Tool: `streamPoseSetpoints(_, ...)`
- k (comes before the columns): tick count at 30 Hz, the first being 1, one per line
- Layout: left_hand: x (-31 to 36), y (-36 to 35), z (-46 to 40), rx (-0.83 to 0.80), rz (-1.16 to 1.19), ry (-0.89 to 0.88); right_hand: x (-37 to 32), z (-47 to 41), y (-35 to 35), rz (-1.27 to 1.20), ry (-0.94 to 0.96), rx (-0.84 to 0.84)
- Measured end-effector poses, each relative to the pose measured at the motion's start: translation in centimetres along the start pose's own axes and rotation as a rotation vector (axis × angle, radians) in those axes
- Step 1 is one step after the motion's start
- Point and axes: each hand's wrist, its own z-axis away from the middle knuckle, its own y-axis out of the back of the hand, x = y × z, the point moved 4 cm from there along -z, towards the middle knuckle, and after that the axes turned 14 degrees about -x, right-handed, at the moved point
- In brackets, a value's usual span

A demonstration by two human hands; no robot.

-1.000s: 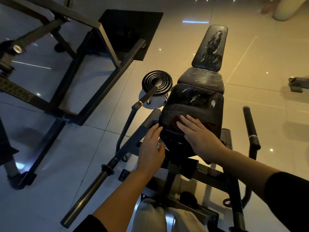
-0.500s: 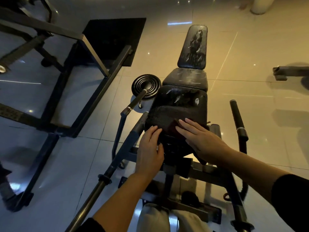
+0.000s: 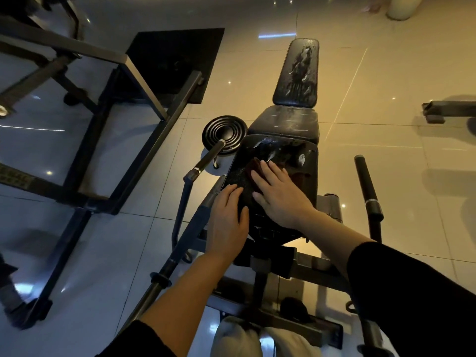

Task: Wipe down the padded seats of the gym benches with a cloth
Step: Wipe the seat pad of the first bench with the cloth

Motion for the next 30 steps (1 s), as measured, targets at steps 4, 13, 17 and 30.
streamPoseSetpoints(4,0.0,0.1,-1.4,-0.019,-0.017,0.002,0.8,2.7,-1.1,0.061,0.121,-0.075)
streamPoseSetpoints(13,-1.1,0.6,-6.0,0.051,-0.008,0.081,1.0,-0.7,-0.4,0.08,0.105,-0.039)
streamPoseSetpoints(17,-1.8,0.0,-7.5,0.087,0.006,0.184,1.2,-2.9,0.5,0.067,0.12,-0.009)
streamPoseSetpoints(30,-2.1,-1.0,-7.6,0.149,-0.091,0.192,2.6,-9.4,2.8,0.091,0.101,0.025)
